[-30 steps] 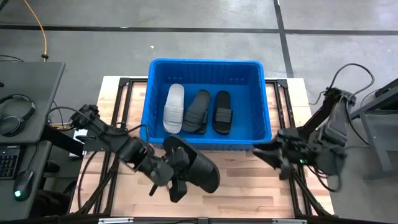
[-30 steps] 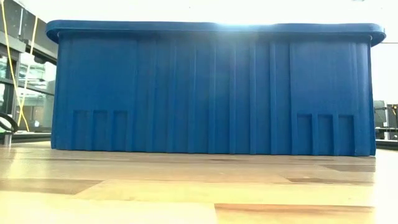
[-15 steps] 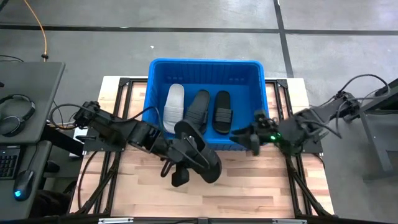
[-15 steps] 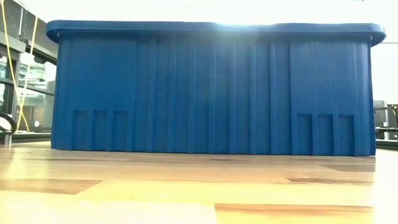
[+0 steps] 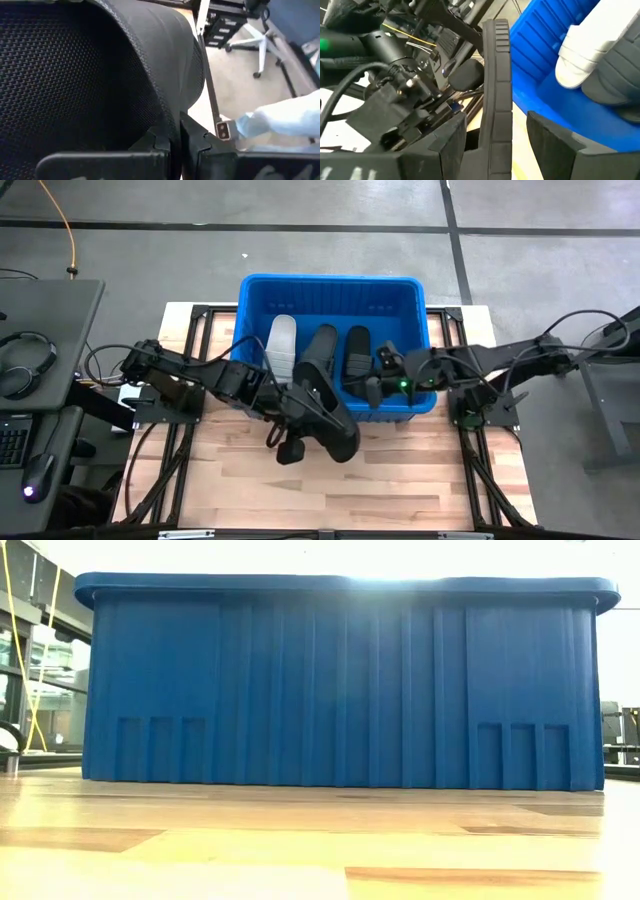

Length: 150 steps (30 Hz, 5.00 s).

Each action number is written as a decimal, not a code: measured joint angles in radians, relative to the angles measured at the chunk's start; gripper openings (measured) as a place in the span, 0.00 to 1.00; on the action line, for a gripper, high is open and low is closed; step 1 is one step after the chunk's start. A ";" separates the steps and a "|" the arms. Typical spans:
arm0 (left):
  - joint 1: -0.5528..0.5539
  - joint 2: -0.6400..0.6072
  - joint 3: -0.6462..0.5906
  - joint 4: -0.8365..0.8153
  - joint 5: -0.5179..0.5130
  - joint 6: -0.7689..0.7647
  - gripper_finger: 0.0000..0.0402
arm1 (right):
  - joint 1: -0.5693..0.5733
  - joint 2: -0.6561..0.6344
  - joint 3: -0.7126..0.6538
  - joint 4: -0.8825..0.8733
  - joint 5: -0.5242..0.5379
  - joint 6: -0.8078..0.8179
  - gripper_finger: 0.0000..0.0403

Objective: Pick and place slides into bin
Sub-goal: Stack the black slide on top of the black slide in the blue bin

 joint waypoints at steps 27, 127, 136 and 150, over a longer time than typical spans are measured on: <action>0.081 0.000 0.000 -0.002 -0.019 0.096 0.00 | -0.259 -0.003 0.000 0.063 -0.357 -0.128 0.49; 0.751 -0.794 -0.789 0.641 0.471 -0.099 0.23 | -0.748 0.042 -0.001 -0.391 -0.326 -0.158 0.00; 0.904 -0.860 -0.814 0.642 0.572 -0.104 0.23 | -0.725 0.149 0.000 -0.459 -0.356 -0.026 0.00; 0.926 -0.919 -0.814 0.644 0.621 -0.149 0.23 | -0.727 0.266 0.001 -0.521 -0.354 0.082 0.00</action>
